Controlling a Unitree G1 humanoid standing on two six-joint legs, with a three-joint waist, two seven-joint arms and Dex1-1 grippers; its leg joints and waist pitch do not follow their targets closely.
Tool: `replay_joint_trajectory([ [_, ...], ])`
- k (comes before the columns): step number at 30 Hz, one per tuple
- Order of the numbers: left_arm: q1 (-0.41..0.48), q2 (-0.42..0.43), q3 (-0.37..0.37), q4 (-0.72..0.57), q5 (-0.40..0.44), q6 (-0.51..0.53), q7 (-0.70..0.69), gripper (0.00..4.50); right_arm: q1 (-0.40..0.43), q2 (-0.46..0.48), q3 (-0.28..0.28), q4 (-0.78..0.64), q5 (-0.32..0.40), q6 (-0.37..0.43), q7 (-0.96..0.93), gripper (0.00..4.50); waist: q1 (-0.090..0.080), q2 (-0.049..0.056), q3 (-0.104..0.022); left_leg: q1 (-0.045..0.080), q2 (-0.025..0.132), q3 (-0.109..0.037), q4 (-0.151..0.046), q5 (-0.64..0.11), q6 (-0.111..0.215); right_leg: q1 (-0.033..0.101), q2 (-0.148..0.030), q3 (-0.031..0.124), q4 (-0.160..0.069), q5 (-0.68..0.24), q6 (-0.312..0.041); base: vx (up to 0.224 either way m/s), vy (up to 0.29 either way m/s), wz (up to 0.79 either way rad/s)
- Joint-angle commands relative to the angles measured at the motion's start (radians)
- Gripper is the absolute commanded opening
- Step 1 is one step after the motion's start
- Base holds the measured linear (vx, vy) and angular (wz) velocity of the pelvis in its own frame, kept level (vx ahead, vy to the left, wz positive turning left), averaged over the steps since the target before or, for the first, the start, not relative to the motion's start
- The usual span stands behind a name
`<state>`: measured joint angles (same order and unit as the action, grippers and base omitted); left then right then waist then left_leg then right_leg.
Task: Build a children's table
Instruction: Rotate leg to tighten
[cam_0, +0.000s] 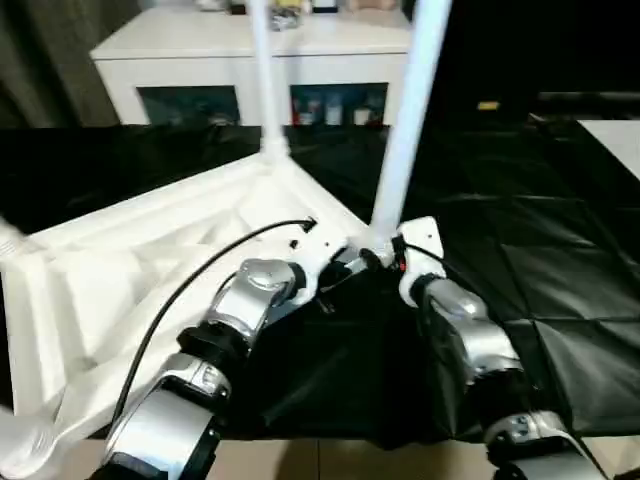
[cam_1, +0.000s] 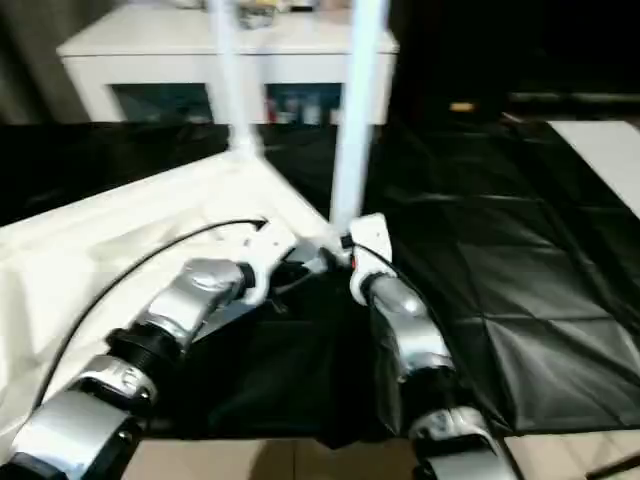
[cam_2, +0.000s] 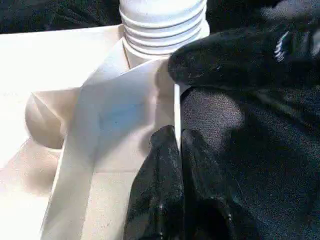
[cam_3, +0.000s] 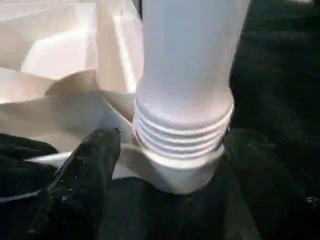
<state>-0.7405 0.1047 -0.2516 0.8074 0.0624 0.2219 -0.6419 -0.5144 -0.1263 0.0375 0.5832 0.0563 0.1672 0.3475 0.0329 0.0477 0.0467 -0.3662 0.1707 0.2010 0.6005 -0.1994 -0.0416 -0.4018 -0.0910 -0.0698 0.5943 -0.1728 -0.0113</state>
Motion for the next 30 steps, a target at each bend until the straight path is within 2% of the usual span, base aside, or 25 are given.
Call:
replay_joint_trajectory([
  [1,0.048,0.043,-0.031,-0.019,-0.007,0.033,-0.127,0.0,0.012,-0.064,0.042,-0.08,0.037,-0.005,0.182,3.68,0.012,-0.011,-0.062,0.001,0.053,-0.034,-0.078,-0.221,0.069,0.053,-0.069,0.045,-0.077,-0.234,-0.214,0.0,0.0,0.0],
  [2,0.068,0.062,-0.052,-0.055,-0.014,0.06,-0.199,0.0,0.03,-0.118,0.068,-0.113,0.043,-0.027,0.291,3.68,0.015,-0.013,-0.064,0.0,0.055,-0.034,-0.076,-0.205,0.078,0.056,-0.07,0.044,-0.073,-0.205,-0.223,0.0,0.0,0.0],
  [3,0.073,0.067,-0.057,-0.064,-0.013,0.064,-0.213,0.0,0.035,-0.131,0.074,-0.118,0.042,-0.035,0.315,3.68,0.016,-0.014,-0.062,-0.003,0.056,-0.03,-0.073,-0.179,0.101,0.053,-0.067,0.046,-0.067,-0.158,-0.235,0.0,0.0,0.0],
  [4,0.088,0.087,-0.075,-0.094,-0.016,0.073,-0.261,0.0,0.048,-0.171,0.09,-0.126,0.034,-0.064,0.375,3.68,0.02,-0.011,-0.067,-0.002,0.057,-0.032,-0.07,-0.154,0.111,0.057,-0.069,0.043,-0.061,-0.123,-0.252,0.0,0.0,0.0],
  [6,0.101,0.103,-0.089,-0.12,-0.019,0.08,-0.298,0.0,0.056,-0.197,0.097,-0.131,0.033,-0.081,0.415,3.68,0.019,-0.012,-0.068,-0.003,0.058,-0.03,-0.067,-0.136,0.124,0.057,-0.07,0.043,-0.057,-0.089,-0.27,0.0,0.0,0.0],
  [7,0.126,0.143,-0.119,-0.175,-0.025,0.091,-0.377,0.0,0.072,-0.239,0.101,-0.148,0.045,-0.097,0.489,3.68,0.022,-0.009,-0.066,0.003,0.06,-0.028,-0.067,-0.148,0.13,0.053,-0.068,0.043,-0.058,-0.093,-0.285,0.0,0.0,0.0],
  [8,0.132,0.156,-0.126,-0.189,-0.025,0.089,-0.397,0.0,0.076,-0.25,0.102,-0.155,0.051,-0.098,0.51,3.68,0.023,-0.009,-0.066,0.002,0.061,-0.029,-0.068,-0.152,0.131,0.055,-0.069,0.043,-0.058,-0.099,-0.287,0.0,0.0,0.0],
  [12,0.14,0.18,-0.127,-0.212,-0.027,0.089,-0.418,0.0,0.086,-0.273,0.111,-0.171,0.061,-0.096,0.559,3.68,0.033,-0.006,-0.06,0.014,0.064,-0.025,-0.073,-0.206,0.102,0.044,-0.063,0.044,-0.067,-0.171,-0.28,0.0,0.0,0.0],
  [13,0.14,0.185,-0.124,-0.215,-0.027,0.091,-0.419,0.0,0.086,-0.276,0.114,-0.173,0.063,-0.093,0.569,3.68,0.033,-0.007,-0.057,0.014,0.065,-0.027,-0.078,-0.234,0.082,0.044,-0.063,0.045,-0.07,-0.217,-0.268,0.0,0.0,0.0],
  [16,0.151,0.203,-0.118,-0.249,-0.029,0.112,-0.437,0.0,0.086,-0.279,0.124,-0.171,0.072,-0.09,0.601,3.68,0.03,-0.008,-0.056,0.011,0.065,-0.031,-0.082,-0.256,0.059,0.046,-0.066,0.046,-0.071,-0.253,-0.249,0.0,0.0,0.0],
  [17,0.155,0.208,-0.118,-0.26,-0.03,0.119,-0.442,0.0,0.082,-0.273,0.129,-0.162,0.068,-0.095,0.606,3.53,0.028,-0.013,-0.057,0.01,0.063,-0.031,-0.081,-0.25,0.058,0.046,-0.065,0.047,-0.071,-0.25,-0.246,0.0,0.0,0.0],
  [20,0.162,0.216,-0.121,-0.281,-0.035,0.132,-0.448,0.0,0.076,-0.264,0.135,-0.146,0.059,-0.101,0.616,3.31,0.026,-0.012,-0.059,0.006,0.062,-0.031,-0.079,-0.224,0.064,0.049,-0.068,0.048,-0.068,-0.228,-0.248,0.0,0.0,0.0],
  [25,0.172,0.216,-0.118,-0.299,-0.037,0.142,-0.446,0.0,0.067,-0.267,0.139,-0.126,0.056,-0.107,0.628,2.91,0.029,-0.015,-0.062,0.005,0.061,-0.028,-0.073,-0.163,0.094,0.049,-0.066,0.046,-0.061,-0.166,-0.265,0.0,0.0,0.0],
  [30,0.182,0.217,-0.118,-0.319,-0.038,0.155,-0.445,0.0,0.066,-0.27,0.14,-0.116,0.051,-0.112,0.633,2.71,0.027,-0.014,-0.06,0.006,0.062,-0.029,-0.075,-0.182,0.092,0.049,-0.066,0.045,-0.065,-0.204,-0.259,0.0,0.0,0.0],
])
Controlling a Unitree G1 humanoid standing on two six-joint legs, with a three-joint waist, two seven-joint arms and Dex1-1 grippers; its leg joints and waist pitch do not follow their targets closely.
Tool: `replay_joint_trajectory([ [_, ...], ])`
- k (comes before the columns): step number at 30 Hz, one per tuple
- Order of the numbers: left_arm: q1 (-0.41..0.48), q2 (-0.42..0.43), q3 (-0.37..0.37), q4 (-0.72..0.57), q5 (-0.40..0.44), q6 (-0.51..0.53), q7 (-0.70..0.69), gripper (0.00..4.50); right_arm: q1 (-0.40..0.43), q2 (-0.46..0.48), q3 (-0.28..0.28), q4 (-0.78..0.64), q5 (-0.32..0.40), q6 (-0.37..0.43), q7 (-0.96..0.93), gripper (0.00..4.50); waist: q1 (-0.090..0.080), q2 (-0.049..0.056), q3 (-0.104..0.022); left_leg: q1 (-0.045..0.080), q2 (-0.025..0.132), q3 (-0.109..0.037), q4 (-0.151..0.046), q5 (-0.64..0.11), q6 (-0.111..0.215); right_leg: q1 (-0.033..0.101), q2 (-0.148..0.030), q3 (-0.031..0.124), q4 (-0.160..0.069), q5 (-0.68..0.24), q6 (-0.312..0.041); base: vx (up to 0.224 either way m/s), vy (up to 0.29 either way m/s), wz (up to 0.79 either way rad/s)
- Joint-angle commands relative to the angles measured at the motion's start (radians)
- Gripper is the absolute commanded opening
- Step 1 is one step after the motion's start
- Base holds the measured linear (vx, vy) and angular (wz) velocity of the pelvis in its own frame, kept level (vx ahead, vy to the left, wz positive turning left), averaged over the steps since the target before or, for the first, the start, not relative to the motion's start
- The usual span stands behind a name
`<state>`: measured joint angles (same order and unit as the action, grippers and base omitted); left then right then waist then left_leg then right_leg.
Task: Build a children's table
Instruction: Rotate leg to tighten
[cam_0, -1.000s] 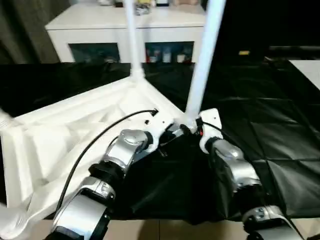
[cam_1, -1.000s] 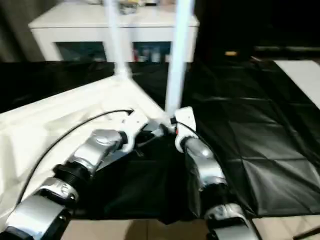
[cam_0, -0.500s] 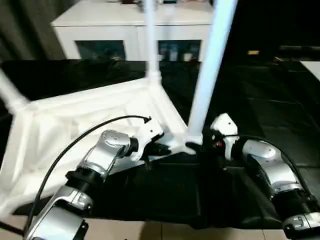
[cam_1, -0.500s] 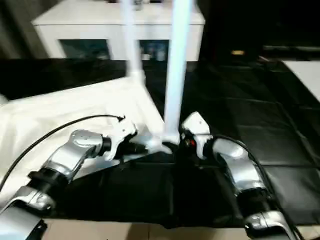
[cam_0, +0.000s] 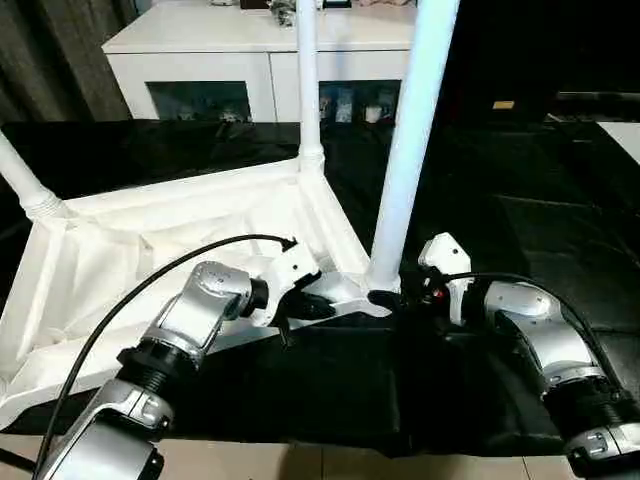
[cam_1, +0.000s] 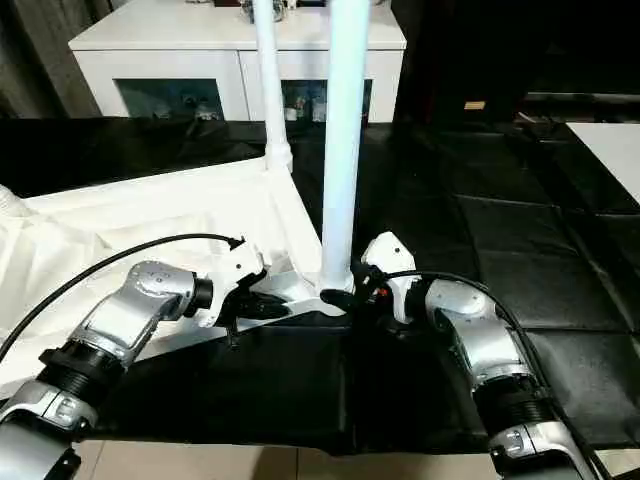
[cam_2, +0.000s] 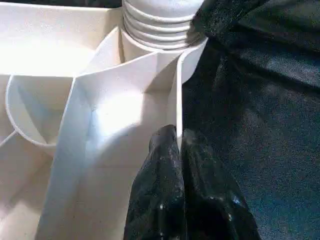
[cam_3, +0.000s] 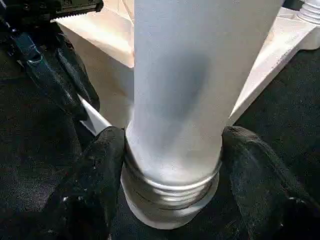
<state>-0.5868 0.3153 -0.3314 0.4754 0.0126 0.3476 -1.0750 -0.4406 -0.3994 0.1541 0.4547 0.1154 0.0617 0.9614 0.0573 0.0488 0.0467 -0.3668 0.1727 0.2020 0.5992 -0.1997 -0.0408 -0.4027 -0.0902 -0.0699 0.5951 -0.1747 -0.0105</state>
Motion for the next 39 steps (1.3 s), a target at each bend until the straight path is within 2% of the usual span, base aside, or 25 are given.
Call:
replay_joint_trajectory([
  [1,0.03,0.007,-0.038,0.01,0.011,0.03,-0.012,0.0,-0.004,0.002,0.027,0.012,-0.012,-0.008,0.021,2.7,0.003,-0.016,-0.059,0.007,0.059,-0.03,-0.074,-0.192,0.086,0.049,-0.066,0.046,-0.068,-0.221,-0.253,0.0,0.0,0.0],
  [3,0.031,0.006,-0.037,0.011,0.012,0.03,-0.011,0.0,0.0,0.003,0.027,0.013,-0.014,-0.01,0.019,2.7,0.003,-0.016,-0.059,0.007,0.059,-0.03,-0.074,-0.193,0.084,0.049,-0.066,0.046,-0.069,-0.227,-0.249,0.0,0.0,0.0],
  [5,0.023,-0.016,-0.013,0.03,0.005,0.024,0.028,0.0,0.003,0.047,-0.01,0.031,-0.005,0.003,-0.074,2.7,0.002,-0.016,-0.059,0.006,0.058,-0.03,-0.075,-0.187,0.083,0.048,-0.066,0.046,-0.068,-0.225,-0.247,0.0,0.0,0.0],
  [6,0.023,-0.016,-0.013,0.03,0.005,0.024,0.028,0.0,0.003,0.047,-0.01,0.031,-0.005,0.003,-0.074,2.7,0.002,-0.016,-0.059,0.006,0.058,-0.03,-0.075,-0.187,0.083,0.048,-0.066,0.046,-0.068,-0.225,-0.247,0.0,0.0,0.0],
  [7,0.016,-0.036,0.009,0.044,-0.002,0.028,0.065,0.0,-0.002,0.079,-0.035,0.047,0.001,0.032,-0.145,2.7,-0.003,-0.017,-0.058,0.005,0.057,-0.03,-0.076,-0.196,0.074,0.048,-0.066,0.046,-0.07,-0.238,-0.247,0.0,0.0,0.0],
  [9,0.012,-0.045,0.017,0.054,0.0,0.025,0.086,0.0,-0.003,0.093,-0.043,0.052,-0.001,0.038,-0.178,2.7,-0.008,-0.016,-0.056,0.006,0.056,-0.032,-0.079,-0.222,0.061,0.047,-0.066,0.044,-0.076,-0.284,-0.234,0.0,0.0,0.0],
  [14,-0.04,-0.142,0.094,0.166,0.002,0.005,0.304,0.0,-0.019,0.222,-0.119,0.098,-0.016,0.096,-0.482,2.69,-0.013,-0.016,-0.056,0.011,0.053,-0.034,-0.081,-0.252,0.032,0.042,-0.065,0.045,-0.083,-0.33,-0.209,0.0,0.0,0.0],
  [15,-0.04,-0.142,0.094,0.166,0.002,0.005,0.304,0.0,-0.019,0.222,-0.119,0.098,-0.016,0.096,-0.482,2.68,-0.016,-0.015,-0.056,0.011,0.054,-0.035,-0.084,-0.255,0.028,0.039,-0.064,0.046,-0.083,-0.328,-0.208,0.0,0.0,0.0],
  [16,-0.06,-0.184,0.117,0.211,0.0,-0.02,0.374,0.0,-0.033,0.273,-0.135,0.125,-0.037,0.085,-0.596,2.68,-0.015,-0.015,-0.057,0.011,0.053,-0.036,-0.083,-0.256,0.027,0.042,-0.065,0.045,-0.082,-0.325,-0.206,0.0,0.0,0.0],
  [18,-0.066,-0.201,0.124,0.228,-0.003,-0.034,0.391,0.0,-0.04,0.291,-0.136,0.137,-0.049,0.078,-0.636,2.67,-0.016,-0.016,-0.057,0.011,0.052,-0.034,-0.083,-0.257,0.024,0.04,-0.065,0.046,-0.084,-0.324,-0.202,0.0,0.0,0.0],
  [19,-0.073,-0.22,0.129,0.243,-0.008,-0.048,0.4,0.0,-0.049,0.315,-0.138,0.149,-0.058,0.072,-0.683,2.67,-0.018,-0.016,-0.057,0.007,0.049,-0.034,-0.083,-0.251,0.031,0.04,-0.067,0.046,-0.086,-0.325,-0.197,0.0,0.0,0.0],
  [20,-0.076,-0.237,0.134,0.253,-0.018,-0.051,0.399,0.0,-0.059,0.335,-0.132,0.161,-0.065,0.075,-0.711,2.67,-0.015,-0.014,-0.057,0.012,0.051,-0.034,-0.083,-0.255,0.03,0.039,-0.068,0.047,-0.087,-0.324,-0.195,0.0,0.0,0.0],
  [22,-0.08,-0.254,0.129,0.268,-0.018,-0.063,0.396,0.0,-0.071,0.351,-0.102,0.178,-0.101,0.094,-0.742,2.67,-0.018,-0.015,-0.058,0.006,0.05,-0.035,-0.083,-0.245,0.033,0.041,-0.066,0.046,-0.083,-0.309,-0.199,0.0,0.0,0.0],
  [23,-0.082,-0.259,0.129,0.276,-0.017,-0.064,0.4,0.0,-0.075,0.356,-0.091,0.184,-0.106,0.088,-0.73,2.67,-0.017,-0.015,-0.057,0.008,0.05,-0.033,-0.083,-0.243,0.038,0.041,-0.066,0.046,-0.085,-0.308,-0.196,0.0,0.0,0.0],
  [24,-0.084,-0.26,0.126,0.282,-0.014,-0.065,0.4,0.0,-0.076,0.364,-0.093,0.184,-0.098,0.082,-0.718,3.02,-0.017,-0.011,-0.057,0.009,0.049,-0.033,-0.083,-0.248,0.039,0.04,-0.066,0.046,-0.085,-0.31,-0.196,0.0,0.0,0.0],
  [26,-0.088,-0.261,0.124,0.294,-0.008,-0.071,0.406,0.0,-0.079,0.369,-0.101,0.183,-0.098,0.076,-0.737,3.37,-0.016,-0.013,-0.057,0.006,0.05,-0.034,-0.083,-0.244,0.049,0.042,-0.067,0.047,-0.085,-0.308,-0.192,0.0,0.0,0.0],
  [29,-0.09,-0.237,0.115,0.294,-0.002,-0.067,0.378,0.0,-0.086,0.326,-0.091,0.146,-0.084,0.072,-0.638,3.63,-0.014,-0.013,-0.057,0.009,0.051,-0.034,-0.084,-0.257,0.051,0.043,-0.067,0.046,-0.089,-0.338,-0.183,0.0,0.0,0.0],
  [32,-0.087,-0.225,0.108,0.286,0.003,-0.067,0.349,0.0,-0.087,0.299,-0.085,0.133,-0.082,0.074,-0.596,3.71,-0.015,-0.01,-0.057,0.005,0.052,-0.035,-0.084,-0.255,0.054,0.044,-0.067,0.046,-0.087,-0.325,-0.186,0.0,0.0,0.0],
  [33,-0.083,-0.214,0.098,0.276,0.005,-0.067,0.323,0.0,-0.084,0.275,-0.079,0.119,-0.071,0.074,-0.54,3.71,-0.014,-0.013,-0.059,0.005,0.052,-0.035,-0.083,-0.244,0.056,0.047,-0.066,0.045,-0.084,-0.303,-0.187,0.0,0.0,0.0],
  [35,-0.06,-0.172,0.061,0.221,0.008,-0.061,0.228,0.0,-0.059,0.186,-0.054,0.064,-0.038,0.057,-0.351,3.71,-0.011,-0.012,-0.061,0.004,0.054,-0.033,-0.079,-0.226,0.076,0.05,-0.068,0.046,-0.079,-0.255,-0.204,0.0,0.0,0.0],
  [38,-0.038,-0.129,0.032,0.17,0.003,-0.071,0.14,0.0,-0.029,0.1,-0.029,0.022,-0.027,0.019,-0.209,3.71,-0.005,-0.012,-0.064,0.0,0.055,-0.03,-0.072,-0.165,0.114,0.052,-0.069,0.046,-0.068,-0.16,-0.244,0.0,0.0,0.0],
  [39,-0.038,-0.129,0.032,0.17,0.003,-0.071,0.14,0.0,-0.029,0.1,-0.029,0.022,-0.027,0.019,-0.209,3.71,-0.002,-0.013,-0.065,-0.001,0.057,-0.03,-0.071,-0.151,0.117,0.054,-0.069,0.046,-0.066,-0.149,-0.244,0.0,0.0,0.0],
])
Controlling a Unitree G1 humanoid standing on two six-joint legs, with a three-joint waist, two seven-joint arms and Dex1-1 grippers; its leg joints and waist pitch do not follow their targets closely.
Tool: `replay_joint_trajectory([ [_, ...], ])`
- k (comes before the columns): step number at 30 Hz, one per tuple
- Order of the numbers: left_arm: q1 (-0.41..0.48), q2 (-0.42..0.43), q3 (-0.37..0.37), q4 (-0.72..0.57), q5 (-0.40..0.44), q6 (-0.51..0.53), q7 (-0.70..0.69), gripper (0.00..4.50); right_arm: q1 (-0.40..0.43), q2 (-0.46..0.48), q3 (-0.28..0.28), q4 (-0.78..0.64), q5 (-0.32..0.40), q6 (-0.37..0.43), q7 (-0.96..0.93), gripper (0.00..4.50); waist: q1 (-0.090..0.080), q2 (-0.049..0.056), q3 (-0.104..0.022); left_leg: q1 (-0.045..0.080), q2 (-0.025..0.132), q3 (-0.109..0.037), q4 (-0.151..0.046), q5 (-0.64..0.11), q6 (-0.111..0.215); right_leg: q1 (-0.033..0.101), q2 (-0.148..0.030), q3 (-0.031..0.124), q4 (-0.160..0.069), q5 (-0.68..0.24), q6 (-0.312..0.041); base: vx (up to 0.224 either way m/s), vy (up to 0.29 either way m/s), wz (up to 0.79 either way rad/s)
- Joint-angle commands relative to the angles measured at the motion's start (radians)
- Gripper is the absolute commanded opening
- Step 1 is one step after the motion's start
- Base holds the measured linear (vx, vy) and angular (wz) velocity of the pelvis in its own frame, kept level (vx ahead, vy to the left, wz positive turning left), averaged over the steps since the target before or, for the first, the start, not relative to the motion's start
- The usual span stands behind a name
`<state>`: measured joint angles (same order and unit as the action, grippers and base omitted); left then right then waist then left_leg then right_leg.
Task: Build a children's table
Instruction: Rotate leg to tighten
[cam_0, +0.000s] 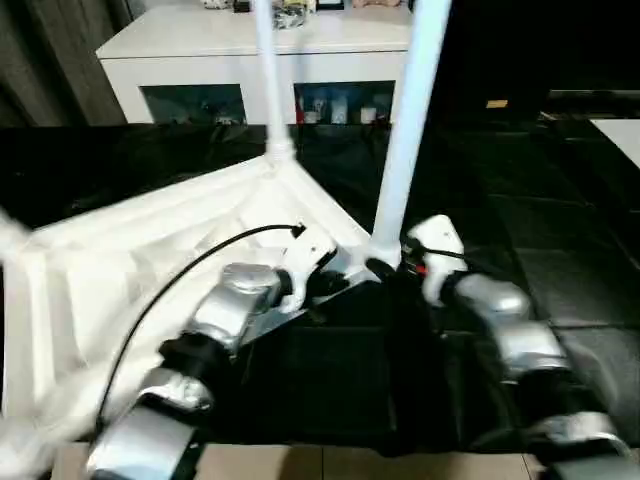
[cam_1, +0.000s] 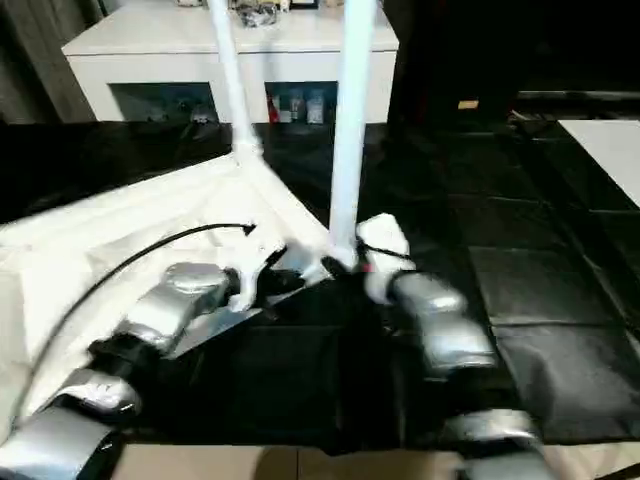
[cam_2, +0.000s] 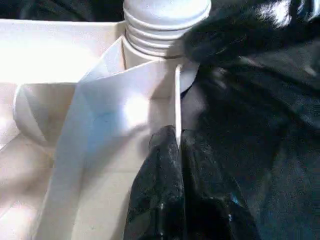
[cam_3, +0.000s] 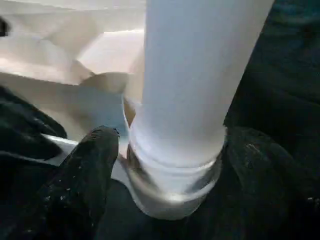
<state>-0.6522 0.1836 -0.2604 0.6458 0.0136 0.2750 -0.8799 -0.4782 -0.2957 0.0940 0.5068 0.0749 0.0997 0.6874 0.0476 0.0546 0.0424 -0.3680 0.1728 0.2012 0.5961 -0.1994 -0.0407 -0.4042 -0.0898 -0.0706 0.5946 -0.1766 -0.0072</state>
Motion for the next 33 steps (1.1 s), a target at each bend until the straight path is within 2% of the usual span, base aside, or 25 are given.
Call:
replay_joint_trajectory([
  [1,0.041,0.031,-0.053,-0.031,-0.004,-0.004,-0.108,0.0,0.019,-0.032,0.036,-0.045,0.019,-0.028,0.109,3.71,0.009,-0.015,-0.061,0.002,0.058,-0.03,-0.067,-0.144,0.122,0.054,-0.069,0.045,-0.063,-0.128,-0.259,0.0,0.0,0.0],
  [3,0.069,0.082,-0.073,-0.096,-0.025,-0.001,-0.206,0.0,0.03,-0.064,0.034,-0.068,0.035,-0.029,0.167,3.71,0.011,-0.015,-0.061,0.001,0.06,-0.029,-0.068,-0.145,0.126,0.056,-0.067,0.045,-0.058,-0.116,-0.273,0.0,0.0,0.0],
  [5,0.088,0.112,-0.083,-0.139,-0.044,-0.002,-0.266,0.0,0.035,-0.076,0.033,-0.08,0.045,-0.03,0.198,3.71,0.013,-0.012,-0.06,0.007,0.063,-0.027,-0.07,-0.171,0.118,0.051,-0.066,0.045,-0.059,-0.129,-0.282,0.0,0.0,0.0],
  [9,0.105,0.146,-0.081,-0.183,-0.051,0.03,-0.291,0.0,0.034,-0.087,0.042,-0.081,0.06,-0.019,0.249,3.71,0.014,-0.012,-0.055,0.008,0.063,-0.027,-0.074,-0.206,0.091,0.048,-0.065,0.046,-0.064,-0.19,-0.271,0.0,0.0,0.0],
  [11,0.104,0.149,-0.076,-0.177,-0.046,0.029,-0.287,0.0,0.035,-0.089,0.056,-0.074,0.05,-0.025,0.265,3.38,0.016,-0.012,-0.054,0.012,0.063,-0.027,-0.076,-0.218,0.077,0.045,-0.065,0.048,-0.068,-0.216,-0.264,0.0,0.0,0.0],
  [13,0.104,0.151,-0.075,-0.177,-0.045,0.031,-0.286,0.0,0.036,-0.089,0.061,-0.072,0.049,-0.024,0.271,3.38,0.015,-0.014,-0.055,0.009,0.063,-0.029,-0.077,-0.212,0.066,0.049,-0.066,0.049,-0.065,-0.205,-0.261,0.0,0.0,0.0],
  [16,0.103,0.151,-0.074,-0.177,-0.046,0.035,-0.28,0.0,0.034,-0.086,0.064,-0.064,0.049,-0.023,0.277,3.12,0.016,-0.018,-0.057,0.008,0.061,-0.028,-0.073,-0.184,0.075,0.05,-0.067,0.049,-0.061,-0.166,-0.267,0.0,0.0,0.0],
  [21,0.106,0.151,-0.07,-0.187,-0.048,0.049,-0.26,0.0,0.025,-0.083,0.058,-0.05,0.045,-0.018,0.268,2.71,0.017,-0.019,-0.057,0.007,0.061,-0.028,-0.072,-0.173,0.085,0.051,-0.067,0.048,-0.061,-0.169,-0.268,0.0,0.0,0.0],
  [24,0.091,0.126,-0.053,-0.14,-0.03,0.054,-0.186,0.0,-0.007,-0.047,0.028,0.018,0.009,0.002,0.12,2.69,0.011,-0.017,-0.054,0.008,0.058,-0.028,-0.073,-0.188,0.068,0.048,-0.065,0.047,-0.064,-0.202,-0.265,0.0,0.0,0.0],
  [27,0.054,0.083,-0.026,-0.055,-0.004,0.051,-0.059,0.0,-0.023,0.009,-0.011,0.057,0.002,0.052,-0.036,2.68,0.006,-0.018,-0.052,0.013,0.056,-0.03,-0.076,-0.227,0.039,0.046,-0.066,0.048,-0.073,-0.275,-0.239,0.0,0.0,0.0],
  [32,0.007,0.027,0.003,0.038,0.022,0.065,0.108,0.0,-0.031,0.079,-0.045,0.094,-0.025,0.109,-0.245,2.67,0.005,-0.018,-0.052,0.014,0.055,-0.029,-0.078,-0.226,0.027,0.042,-0.064,0.05,-0.077,-0.269,-0.225,0.0,0.0,0.0],
  [33,-0.027,-0.021,0.023,0.097,0.034,0.07,0.228,0.0,-0.045,0.129,-0.045,0.144,-0.086,0.113,-0.439,2.67,0.005,-0.016,-0.055,0.014,0.053,-0.03,-0.077,-0.216,0.017,0.042,-0.065,0.05,-0.074,-0.253,-0.225,0.0,0.0,0.0],
])
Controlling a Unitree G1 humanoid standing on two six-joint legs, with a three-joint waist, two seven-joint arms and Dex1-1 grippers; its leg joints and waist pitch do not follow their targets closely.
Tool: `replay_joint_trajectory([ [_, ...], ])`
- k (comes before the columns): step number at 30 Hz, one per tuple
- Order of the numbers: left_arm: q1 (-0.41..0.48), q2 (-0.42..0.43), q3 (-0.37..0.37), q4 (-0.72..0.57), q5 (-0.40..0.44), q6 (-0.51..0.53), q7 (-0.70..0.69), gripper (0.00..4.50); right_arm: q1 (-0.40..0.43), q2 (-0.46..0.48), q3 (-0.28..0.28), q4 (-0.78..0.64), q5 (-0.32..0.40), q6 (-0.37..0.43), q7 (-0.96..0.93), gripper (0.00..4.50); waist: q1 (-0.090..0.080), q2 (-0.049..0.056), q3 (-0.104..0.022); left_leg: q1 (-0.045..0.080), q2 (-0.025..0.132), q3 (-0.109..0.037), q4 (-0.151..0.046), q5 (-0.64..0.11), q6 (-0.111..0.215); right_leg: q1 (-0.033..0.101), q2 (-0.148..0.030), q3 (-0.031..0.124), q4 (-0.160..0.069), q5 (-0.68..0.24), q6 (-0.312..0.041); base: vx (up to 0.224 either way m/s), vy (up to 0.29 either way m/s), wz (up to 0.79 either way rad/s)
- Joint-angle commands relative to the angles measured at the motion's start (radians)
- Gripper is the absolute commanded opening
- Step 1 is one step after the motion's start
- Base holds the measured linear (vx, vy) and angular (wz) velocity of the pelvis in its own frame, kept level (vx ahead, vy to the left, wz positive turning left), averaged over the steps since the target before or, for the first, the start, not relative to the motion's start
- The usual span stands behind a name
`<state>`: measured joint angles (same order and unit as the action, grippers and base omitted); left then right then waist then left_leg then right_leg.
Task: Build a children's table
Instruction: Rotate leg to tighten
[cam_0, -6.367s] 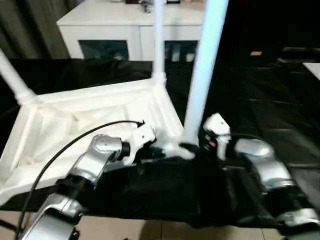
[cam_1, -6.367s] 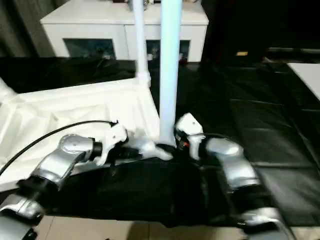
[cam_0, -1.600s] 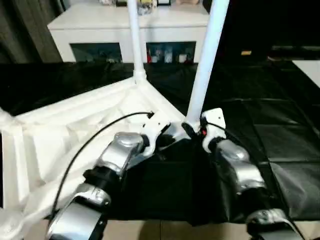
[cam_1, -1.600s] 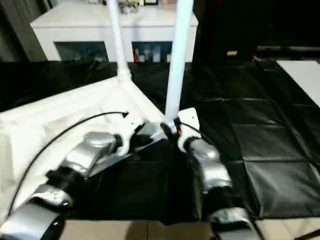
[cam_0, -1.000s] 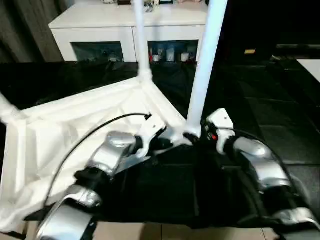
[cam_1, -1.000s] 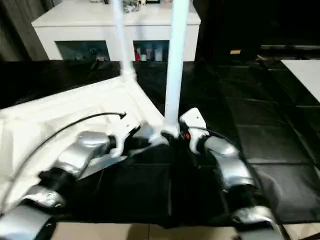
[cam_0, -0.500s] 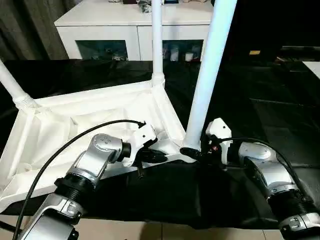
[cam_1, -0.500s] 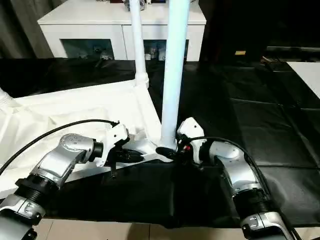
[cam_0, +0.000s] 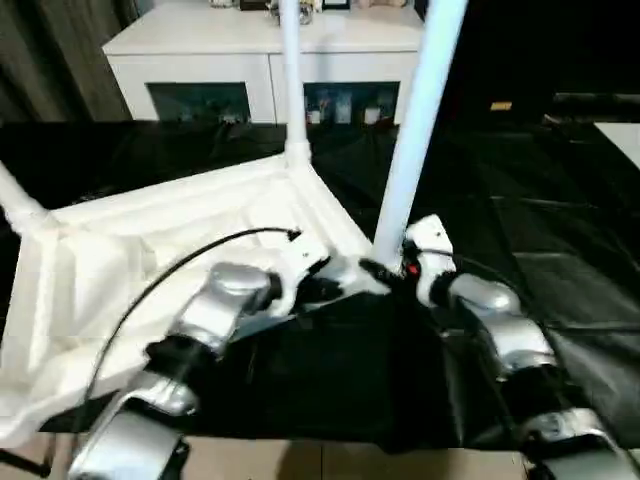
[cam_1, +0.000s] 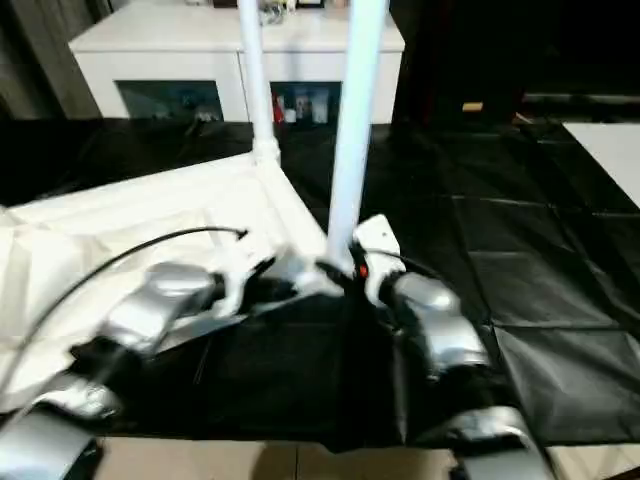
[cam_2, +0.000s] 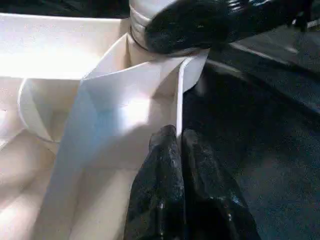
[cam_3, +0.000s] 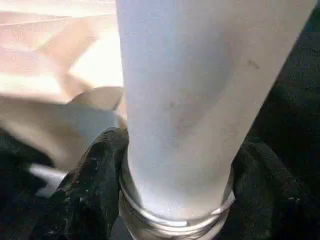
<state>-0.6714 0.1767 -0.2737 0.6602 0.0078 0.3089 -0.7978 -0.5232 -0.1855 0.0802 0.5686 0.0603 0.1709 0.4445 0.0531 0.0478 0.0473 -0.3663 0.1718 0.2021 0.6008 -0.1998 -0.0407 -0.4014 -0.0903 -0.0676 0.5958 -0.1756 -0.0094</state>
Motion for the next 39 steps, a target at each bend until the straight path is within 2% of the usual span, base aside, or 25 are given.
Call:
replay_joint_trajectory([
  [1,-0.01,-0.018,0.038,0.087,0.041,0.036,0.154,0.0,-0.002,0.022,-0.031,0.087,-0.075,0.042,-0.212,2.67,-0.004,-0.008,-0.059,0.014,0.053,-0.032,-0.084,-0.22,0.006,0.038,-0.062,0.046,-0.076,-0.248,-0.224,0.0,0.0,0.0],
  [2,-0.032,-0.048,0.043,0.124,0.052,0.023,0.216,0.0,-0.018,0.073,-0.049,0.117,-0.081,0.051,-0.328,2.67,-0.004,-0.006,-0.059,0.014,0.052,-0.033,-0.084,-0.225,0.004,0.041,-0.063,0.045,-0.076,-0.252,-0.221,0.0,0.0,0.0],
  [4,-0.043,-0.06,0.039,0.14,0.061,0.011,0.238,0.0,-0.025,0.111,-0.056,0.119,-0.07,0.056,-0.357,2.67,-0.005,-0.007,-0.059,0.012,0.05,-0.033,-0.085,-0.241,0.005,0.041,-0.065,0.046,-0.081,-0.272,-0.209,0.0,0.0,0.0],
  [5,-0.049,-0.067,0.036,0.15,0.065,0.001,0.246,0.0,-0.03,0.121,-0.042,0.119,-0.083,0.058,-0.365,2.67,-0.003,-0.004,-0.061,0.014,0.051,-0.033,-0.085,-0.243,0.009,0.04,-0.064,0.046,-0.081,-0.26,-0.206,0.0,0.0,0.0],
  [7,-0.051,-0.07,0.035,0.152,0.064,-0.004,0.242,0.0,-0.032,0.124,-0.029,0.118,-0.086,0.057,-0.348,2.67,-0.002,-0.005,-0.062,0.013,0.051,-0.032,-0.083,-0.237,0.018,0.041,-0.063,0.046,-0.077,-0.227,-0.21,0.0,0.0,0.0],
  [9,-0.05,-0.069,0.029,0.144,0.059,-0.015,0.214,0.0,-0.025,0.131,-0.036,0.088,-0.059,0.023,-0.296,3.23,-0.001,-0.006,-0.062,0.01,0.052,-0.032,-0.084,-0.234,0.027,0.045,-0.065,0.046,-0.076,-0.21,-0.213,0.0,0.0,0.0],
  [10,-0.051,-0.068,0.026,0.144,0.056,-0.02,0.204,0.0,-0.023,0.133,-0.044,0.074,-0.044,0.01,-0.281,3.23,-0.002,-0.006,-0.061,0.01,0.053,-0.031,-0.085,-0.24,0.031,0.044,-0.065,0.046,-0.076,-0.213,-0.214,0.0,0.0,0.0],
  [12,-0.046,-0.058,0.021,0.135,0.048,-0.029,0.171,0.0,-0.021,0.119,-0.053,0.053,-0.013,-0.008,-0.217,3.39,0.0,-0.008,-0.06,0.009,0.053,-0.032,-0.085,-0.249,0.035,0.046,-0.067,0.046,-0.078,-0.232,-0.211,0.0,0.0,0.0],
  [15,-0.037,-0.042,0.004,0.122,0.041,-0.053,0.096,0.0,-0.02,0.074,-0.03,0.032,0.008,-0.029,-0.106,3.64,-0.007,-0.01,-0.06,0.004,0.053,-0.034,-0.085,-0.247,0.041,0.05,-0.066,0.044,-0.077,-0.236,-0.21,0.0,0.0,0.0],
  [17,-0.021,-0.026,-0.01,0.094,0.033,-0.043,0.038,0.0,-0.009,0.034,-0.008,0.006,0.018,-0.033,-0.008,3.64,-0.012,-0.011,-0.061,0.002,0.052,-0.033,-0.082,-0.23,0.052,0.052,-0.067,0.044,-0.075,-0.218,-0.224,0.0,0.0,0.0],
  [19,0.0,-0.002,-0.034,0.056,0.024,-0.066,-0.044,0.0,0.009,-0.018,0.013,-0.025,0.035,-0.043,0.111,3.64,-0.009,-0.01,-0.063,0.001,0.056,-0.032,-0.077,-0.197,0.078,0.054,-0.069,0.044,-0.071,-0.174,-0.24,0.0,0.0,0.0],
  [21,0.007,0.005,-0.041,0.045,0.02,-0.075,-0.071,0.0,0.015,-0.032,0.017,-0.034,0.038,-0.05,0.148,3.64,-0.008,-0.011,-0.064,0.0,0.055,-0.031,-0.074,-0.176,0.09,0.055,-0.067,0.044,-0.066,-0.14,-0.252,0.0,0.0,0.0],
  [22,0.015,0.017,-0.046,0.028,0.016,-0.071,-0.096,0.0,0.025,-0.06,0.03,-0.046,0.035,-0.064,0.198,3.64,-0.006,-0.01,-0.067,0.001,0.057,-0.031,-0.072,-0.151,0.103,0.055,-0.068,0.043,-0.059,-0.094,-0.274,0.0,0.0,0.0],
  [23,0.033,0.047,-0.062,-0.009,0.007,-0.048,-0.151,0.0,0.044,-0.113,0.04,-0.071,0.049,-0.089,0.3,3.64,-0.006,-0.007,-0.066,0.001,0.058,-0.03,-0.071,-0.148,0.106,0.054,-0.068,0.043,-0.059,-0.086,-0.28,0.0,0.0,0.0],
  [25,0.041,0.062,-0.07,-0.027,0.002,-0.048,-0.18,0.0,0.052,-0.133,0.042,-0.083,0.059,-0.094,0.341,3.64,0.001,-0.007,-0.064,0.003,0.061,-0.028,-0.071,-0.156,0.118,0.053,-0.067,0.043,-0.058,-0.088,-0.287,0.0,0.0,0.0],
  [27,0.06,0.091,-0.073,-0.077,-0.024,-0.034,-0.262,0.0,0.062,-0.172,0.052,-0.101,0.074,-0.11,0.432,3.64,0.002,-0.005,-0.062,0.004,0.062,-0.028,-0.074,-0.18,0.112,0.052,-0.066,0.042,-0.062,-0.12,-0.288,0.0,0.0,0.0],
  [28,0.06,0.091,-0.073,-0.077,-0.024,-0.034,-0.262,0.0,0.062,-0.172,0.052,-0.101,0.074,-0.11,0.432,3.64,0.003,-0.004,-0.06,0.007,0.063,-0.028,-0.076,-0.203,0.101,0.049,-0.066,0.042,-0.065,-0.159,-0.284,0.0,0.0,0.0],
  [31,0.071,0.12,-0.074,-0.107,-0.027,-0.017,-0.303,0.0,0.058,-0.199,0.054,-0.096,0.088,-0.128,0.505,3.64,0.006,-0.004,-0.059,0.009,0.065,-0.029,-0.079,-0.225,0.08,0.048,-0.066,0.044,-0.067,-0.194,-0.277,0.0,0.0,0.0],
  [32,0.071,0.12,-0.074,-0.107,-0.027,-0.017,-0.303,0.0,0.058,-0.199,0.054,-0.096,0.088,-0.128,0.505,3.64,0.01,-0.003,-0.059,0.014,0.064,-0.027,-0.078,-0.227,0.074,0.044,-0.065,0.045,-0.068,-0.193,-0.277,0.0,0.0,0.0],
  [33,0.077,0.127,-0.072,-0.123,-0.038,-0.01,-0.322,0.0,0.056,-0.197,0.048,-0.101,0.104,-0.121,0.527,3.64,0.01,-0.009,-0.059,0.012,0.064,-0.027,-0.078,-0.219,0.073,0.046,-0.064,0.046,-0.066,-0.181,-0.278,0.0,0.0,0.0],
  [34,0.08,0.129,-0.073,-0.129,-0.041,-0.006,-0.327,0.0,0.056,-0.197,0.048,-0.103,0.108,-0.119,0.533,3.64,0.012,-0.006,-0.06,0.008,0.065,-0.03,-0.079,-0.204,0.075,0.05,-0.067,0.045,-0.062,-0.167,-0.278,0.0,0.0,0.0],
  [39,0.094,0.144,-0.077,-0.162,-0.047,0.012,-0.34,0.0,0.061,-0.203,0.08,-0.093,0.098,-0.127,0.587,3.31,0.013,-0.009,-0.064,0.006,0.063,-0.028,-0.073,-0.163,0.095,0.05,-0.065,0.043,-0.056,-0.114,-0.29,0.0,0.0,0.0],
])
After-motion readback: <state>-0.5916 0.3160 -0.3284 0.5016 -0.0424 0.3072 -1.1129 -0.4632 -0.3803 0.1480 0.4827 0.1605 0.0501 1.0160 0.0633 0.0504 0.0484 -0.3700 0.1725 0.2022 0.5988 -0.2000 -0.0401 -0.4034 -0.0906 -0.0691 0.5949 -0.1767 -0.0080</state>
